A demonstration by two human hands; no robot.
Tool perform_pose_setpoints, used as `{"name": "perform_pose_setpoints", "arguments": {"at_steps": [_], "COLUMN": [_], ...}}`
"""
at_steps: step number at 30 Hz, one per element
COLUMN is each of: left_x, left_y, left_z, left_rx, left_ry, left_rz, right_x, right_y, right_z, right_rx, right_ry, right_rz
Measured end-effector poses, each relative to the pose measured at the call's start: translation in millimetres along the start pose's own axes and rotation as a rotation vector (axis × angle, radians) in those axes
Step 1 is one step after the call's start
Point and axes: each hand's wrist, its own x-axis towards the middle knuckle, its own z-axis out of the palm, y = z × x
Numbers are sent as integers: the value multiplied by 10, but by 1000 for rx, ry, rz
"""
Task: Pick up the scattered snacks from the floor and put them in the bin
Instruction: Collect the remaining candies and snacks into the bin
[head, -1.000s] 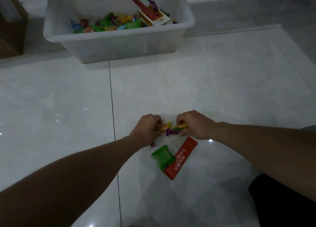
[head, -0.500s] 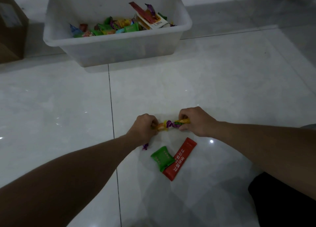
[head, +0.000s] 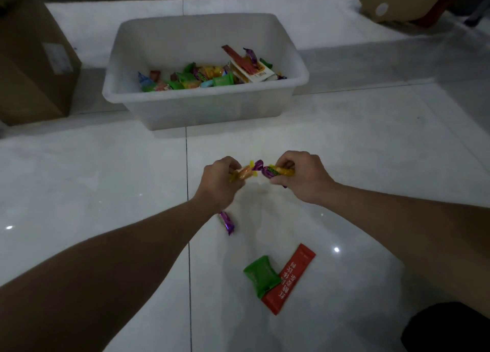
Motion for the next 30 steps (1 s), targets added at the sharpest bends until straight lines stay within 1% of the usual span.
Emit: {"name": "perform_pose_setpoints", "arguments": {"at_steps": [5,11,15,19,26,30], "left_x": [193,473,715,947,1478,1887], "left_y": [221,506,605,647,644,661], "left_z": [-376,-745,-937,-1010,-993,-988], "left_rx": [-101,-268,-296,-278,-202,-157], "left_ry": [144,283,392,447,520,569], "left_rz": [7,-18,-27,-78,-196,-236], "right_x": [305,732,1023,1304,2011,2431], "right_y": [-425,-824,-1001,-1089,-980,-895], "right_z": [-207,-409,-499,-623,-837,-936], "right_rx": [67,179,273,315,262,260], "right_ry": [123,212,258,248,209,150], "right_rz": [-15,-4,2,-1,-15,2]}}
